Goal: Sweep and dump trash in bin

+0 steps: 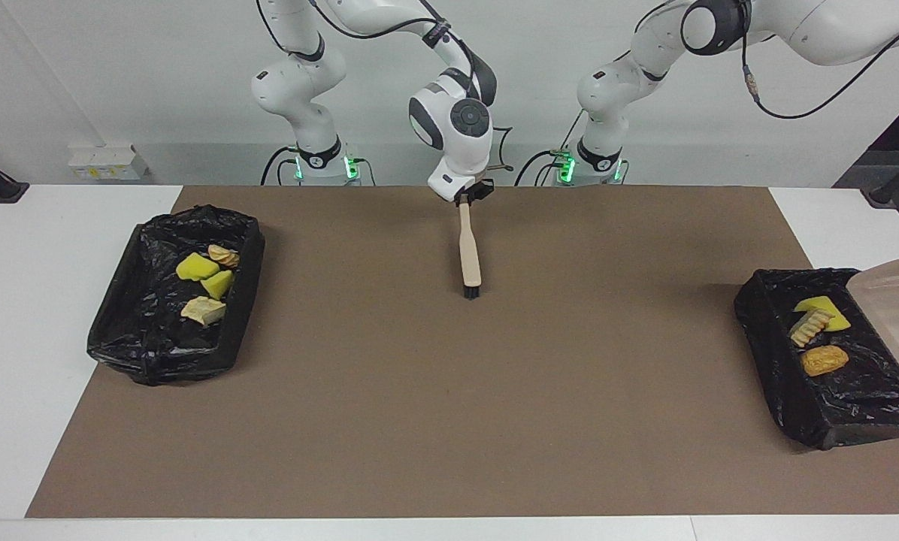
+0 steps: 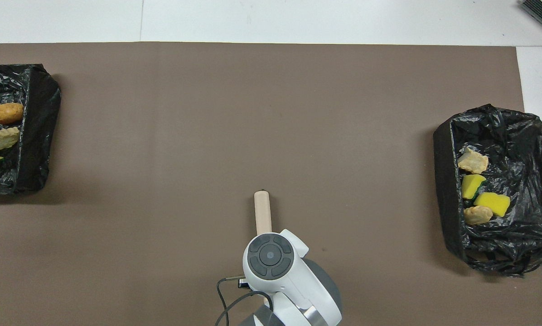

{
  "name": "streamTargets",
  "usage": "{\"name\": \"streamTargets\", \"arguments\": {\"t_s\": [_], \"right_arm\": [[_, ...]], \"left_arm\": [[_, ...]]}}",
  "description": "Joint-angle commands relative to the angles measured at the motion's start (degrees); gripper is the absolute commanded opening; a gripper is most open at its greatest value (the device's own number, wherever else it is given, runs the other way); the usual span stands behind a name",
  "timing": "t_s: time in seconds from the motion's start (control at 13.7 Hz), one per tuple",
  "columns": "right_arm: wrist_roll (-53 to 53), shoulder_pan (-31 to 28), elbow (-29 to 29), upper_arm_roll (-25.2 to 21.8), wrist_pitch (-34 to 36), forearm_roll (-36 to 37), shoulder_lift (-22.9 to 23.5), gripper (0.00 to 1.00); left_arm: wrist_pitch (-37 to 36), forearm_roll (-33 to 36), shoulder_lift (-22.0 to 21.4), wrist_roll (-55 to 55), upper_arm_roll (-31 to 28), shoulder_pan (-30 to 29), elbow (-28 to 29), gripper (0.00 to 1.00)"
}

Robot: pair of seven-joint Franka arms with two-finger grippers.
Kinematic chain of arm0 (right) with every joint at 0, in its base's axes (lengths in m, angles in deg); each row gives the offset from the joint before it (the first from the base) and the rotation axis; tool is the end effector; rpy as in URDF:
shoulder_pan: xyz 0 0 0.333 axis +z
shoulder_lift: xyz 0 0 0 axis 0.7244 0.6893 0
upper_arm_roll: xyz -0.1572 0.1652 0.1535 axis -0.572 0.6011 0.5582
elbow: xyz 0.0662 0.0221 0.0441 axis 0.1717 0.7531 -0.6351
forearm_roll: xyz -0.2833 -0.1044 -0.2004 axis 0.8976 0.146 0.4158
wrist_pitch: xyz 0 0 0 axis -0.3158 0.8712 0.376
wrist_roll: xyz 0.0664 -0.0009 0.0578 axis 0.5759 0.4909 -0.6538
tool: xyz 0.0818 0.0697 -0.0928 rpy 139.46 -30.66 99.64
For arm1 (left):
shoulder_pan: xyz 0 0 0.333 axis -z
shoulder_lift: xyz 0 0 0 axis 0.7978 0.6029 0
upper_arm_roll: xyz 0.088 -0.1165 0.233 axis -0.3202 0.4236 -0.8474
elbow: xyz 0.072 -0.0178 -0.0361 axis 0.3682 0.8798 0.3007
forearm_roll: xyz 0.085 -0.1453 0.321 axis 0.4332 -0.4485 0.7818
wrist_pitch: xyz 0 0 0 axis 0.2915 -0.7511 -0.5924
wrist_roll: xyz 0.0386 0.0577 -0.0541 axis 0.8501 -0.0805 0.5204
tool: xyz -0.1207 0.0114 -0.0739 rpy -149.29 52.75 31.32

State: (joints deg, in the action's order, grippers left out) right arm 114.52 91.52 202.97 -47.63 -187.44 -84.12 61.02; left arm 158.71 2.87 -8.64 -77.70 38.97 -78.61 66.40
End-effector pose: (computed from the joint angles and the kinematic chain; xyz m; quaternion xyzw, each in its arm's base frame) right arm 0.3123 0.3748 0.2856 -0.9867 -0.0169 0.1614 0.0085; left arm 0.6195 0.3063 0.5187 -0.6151 0.6751 0.2079 0.3503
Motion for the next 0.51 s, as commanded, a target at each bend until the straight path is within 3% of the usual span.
{"name": "streamTargets", "arguments": {"t_s": [0.0, 0.15, 0.29, 0.36, 0.44], "right_arm": [[-0.3, -1.0, 1.3, 0.1, -1.3, -3.0, -0.4, 0.22], [-0.3, -1.1, 1.1, 0.1, -1.3, -3.3, -0.3, 0.25], [-0.4, -1.1, 0.9, 0.1, -1.2, -3.3, -0.2, 0.59], [-0.5, -1.1, 0.8, 0.1, -1.2, -3.2, -0.2, 0.97], [-0.6, -1.0, 0.1, 0.1, -1.0, -3.2, 0.0, 1.0]], "left_arm": [[-0.9, 1.1, -4.0, -0.1, -0.3, 1.0, 0.0, 0.0], [-1.9, -0.1, -5.6, 0.0, 0.9, 2.5, 1.6, 0.0], [-5.7, -3.8, -6.6, 0.0, 0.9, 5.5, 3.2, 0.0], [-7.5, -6.5, -6.8, 0.3, 1.0, 7.0, 3.9, 0.0], [-8.7, -9.6, -7.1, 0.6, 1.0, 8.4, 5.0, 0.0]]}}
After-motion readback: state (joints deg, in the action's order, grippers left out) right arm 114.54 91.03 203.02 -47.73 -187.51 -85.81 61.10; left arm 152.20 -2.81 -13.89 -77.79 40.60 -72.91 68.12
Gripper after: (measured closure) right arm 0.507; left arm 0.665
